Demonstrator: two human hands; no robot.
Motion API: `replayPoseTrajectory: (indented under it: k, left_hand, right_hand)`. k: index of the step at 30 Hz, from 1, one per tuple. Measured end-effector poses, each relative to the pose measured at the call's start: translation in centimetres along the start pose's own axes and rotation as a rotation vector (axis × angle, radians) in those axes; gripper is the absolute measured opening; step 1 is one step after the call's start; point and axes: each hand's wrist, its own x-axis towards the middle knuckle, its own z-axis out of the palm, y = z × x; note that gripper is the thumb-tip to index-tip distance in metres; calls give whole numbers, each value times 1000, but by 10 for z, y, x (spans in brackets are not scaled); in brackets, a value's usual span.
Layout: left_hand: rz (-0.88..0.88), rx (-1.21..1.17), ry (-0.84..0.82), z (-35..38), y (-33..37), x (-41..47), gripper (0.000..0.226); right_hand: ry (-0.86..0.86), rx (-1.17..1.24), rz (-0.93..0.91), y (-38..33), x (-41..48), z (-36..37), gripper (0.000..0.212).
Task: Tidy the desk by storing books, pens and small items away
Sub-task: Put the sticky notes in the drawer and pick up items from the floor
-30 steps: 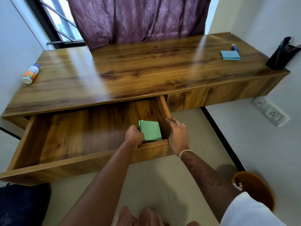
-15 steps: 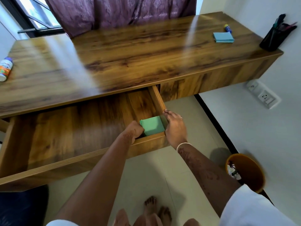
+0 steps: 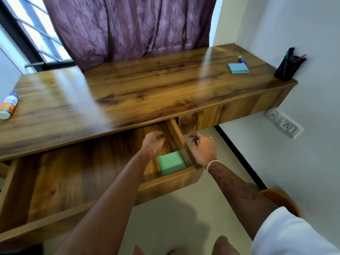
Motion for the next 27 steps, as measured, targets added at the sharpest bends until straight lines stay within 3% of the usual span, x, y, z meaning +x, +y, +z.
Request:
replayPoseTrajectory:
  k: [4,8,19,24,27]
  left_hand:
    - [77,-40,-11,3,46,11,33]
    - [228,81,12,18,83,27,36]
    - [231,4,23,123,180,144,40]
    - [222,162,49,172,219,198,39]
    - [267,483,4,196,236,225,44]
  right_hand:
    - [14,30,-19,-4,29,-21,26]
    - [48,35,-3,1,68,-47,28]
    - [82,26,77,85,232,-128,29]
    - [34,-66,152,133,313,-153,35]
    - [-2,-134,195,160,358,-158,47]
